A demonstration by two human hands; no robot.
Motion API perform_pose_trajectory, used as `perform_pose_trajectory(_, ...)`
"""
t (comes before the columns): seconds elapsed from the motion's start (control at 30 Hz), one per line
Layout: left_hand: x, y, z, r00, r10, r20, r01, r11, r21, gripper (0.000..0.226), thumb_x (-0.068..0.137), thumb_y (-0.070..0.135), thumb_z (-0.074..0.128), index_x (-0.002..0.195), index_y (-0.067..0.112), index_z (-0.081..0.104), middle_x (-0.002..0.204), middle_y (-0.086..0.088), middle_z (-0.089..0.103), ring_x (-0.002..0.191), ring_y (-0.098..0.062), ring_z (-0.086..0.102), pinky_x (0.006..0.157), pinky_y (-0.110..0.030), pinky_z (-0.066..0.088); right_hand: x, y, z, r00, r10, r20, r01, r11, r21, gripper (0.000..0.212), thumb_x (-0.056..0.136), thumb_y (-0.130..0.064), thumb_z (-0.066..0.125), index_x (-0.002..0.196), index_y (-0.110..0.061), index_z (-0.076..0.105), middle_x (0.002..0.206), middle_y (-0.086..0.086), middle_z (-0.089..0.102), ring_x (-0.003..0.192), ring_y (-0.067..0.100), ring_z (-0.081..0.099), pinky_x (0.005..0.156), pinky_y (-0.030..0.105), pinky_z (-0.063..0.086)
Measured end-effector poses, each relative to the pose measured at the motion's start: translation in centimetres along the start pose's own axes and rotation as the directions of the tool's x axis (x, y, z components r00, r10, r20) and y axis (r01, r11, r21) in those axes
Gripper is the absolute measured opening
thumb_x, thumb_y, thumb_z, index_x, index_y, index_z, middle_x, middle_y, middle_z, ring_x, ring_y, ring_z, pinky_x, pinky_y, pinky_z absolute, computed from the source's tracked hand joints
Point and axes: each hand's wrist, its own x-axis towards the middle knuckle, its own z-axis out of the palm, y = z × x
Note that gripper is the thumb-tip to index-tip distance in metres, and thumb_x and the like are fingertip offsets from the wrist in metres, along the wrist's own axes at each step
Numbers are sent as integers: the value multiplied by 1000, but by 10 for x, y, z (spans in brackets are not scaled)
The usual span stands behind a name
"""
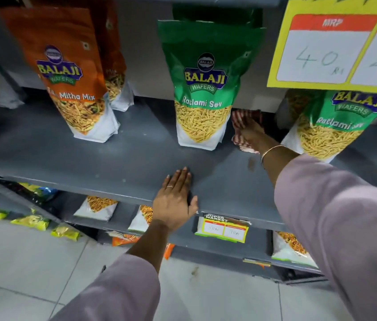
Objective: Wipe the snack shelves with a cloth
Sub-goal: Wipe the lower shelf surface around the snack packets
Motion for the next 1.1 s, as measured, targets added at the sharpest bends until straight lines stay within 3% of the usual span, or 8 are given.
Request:
perform_pose_trajectory(0.13, -1, 0, -2, 1000, 10, -26, -10, 1000, -11, 61, 79, 38, 36, 117, -1, 64, 125, -16, 61, 112, -30, 60, 96, -45, 44, 1, 23, 7, 1000, 10, -23, -13, 992, -129, 80, 71, -71, 36, 143, -37, 32, 156, -1, 31, 141, 28, 34, 116, 40, 29)
perform_pose_trajectory(0.47, -3, 4, -5, 999, 13, -44, -13, 1000, -6, 60, 77, 33, 35, 116, -3, 63, 124, -20, 60, 112, -34, 59, 103, -40, 31, -142, 19, 25, 988, -86, -130, 49, 961, -271, 37, 96, -32, 49, 133, -34, 52, 131, 12, 62, 117, 35, 59, 98, 39, 47)
perform_pose_trajectory(0.6, -3, 2, -3, 999, -1, -34, 1, 1000, 0, 59, 77, 30, 34, 116, -4, 63, 124, -20, 60, 112, -34, 59, 103, -38, 25, -195, 34, 9, 976, -98, 197, 135, 973, -186, 35, 92, -15, 54, 126, -19, 61, 114, 9, 69, 106, 25, 64, 90, 32, 48)
perform_pose_trajectory(0.73, -5, 3, -4, 999, 3, -51, -3, 1000, -5, 57, 78, 29, 35, 114, -4, 64, 122, -20, 62, 109, -34, 61, 101, -38, 26, -230, 43, -31, 715, -168, 679, 138, 986, 98, 25, 92, 0, 52, 117, 1, 59, 102, 8, 63, 79, -7, 63, 78, 11, 49)
perform_pose_trajectory(0.87, -5, 5, -3, 999, -11, -51, 11, 1000, -1, 57, 78, 28, 34, 114, -5, 64, 121, -20, 62, 109, -34, 61, 101, -37, 26, -214, 30, -46, 984, -106, 145, 40, 916, 400, 26, 96, 0, 46, 112, -15, 60, 92, -3, 69, 70, -11, 67, 70, 7, 52)
perform_pose_trajectory(0.93, -6, 5, -2, 998, -17, -56, 17, 1000, -7, 57, 79, 27, 34, 113, -5, 65, 121, -20, 62, 108, -34, 62, 101, -37, 26, -194, 32, -35, 983, 30, -181, 13, 973, 229, 23, 93, -16, 48, 106, -23, 65, 92, 7, 71, 82, 12, 70, 77, 26, 53)
perform_pose_trajectory(1.03, -6, 4, -1, 998, -18, -62, 17, 1000, -9, 56, 79, 27, 33, 114, -4, 64, 122, -19, 62, 110, -34, 61, 102, -37, 26, -197, 30, 0, 975, 139, -174, -184, 943, -277, 39, 98, -19, 41, 136, -26, 50, 129, 15, 62, 110, 33, 64, 89, 37, 50)
perform_pose_trajectory(1.1, -6, 5, -3, 998, -22, -55, 21, 1000, -10, 57, 79, 27, 33, 114, -4, 65, 122, -19, 62, 110, -33, 61, 102, -38, 29, -217, 14, 19, 994, 81, -80, -107, 899, -425, 43, 98, -19, 42, 139, -34, 45, 133, 12, 60, 114, 32, 62, 91, 36, 49)
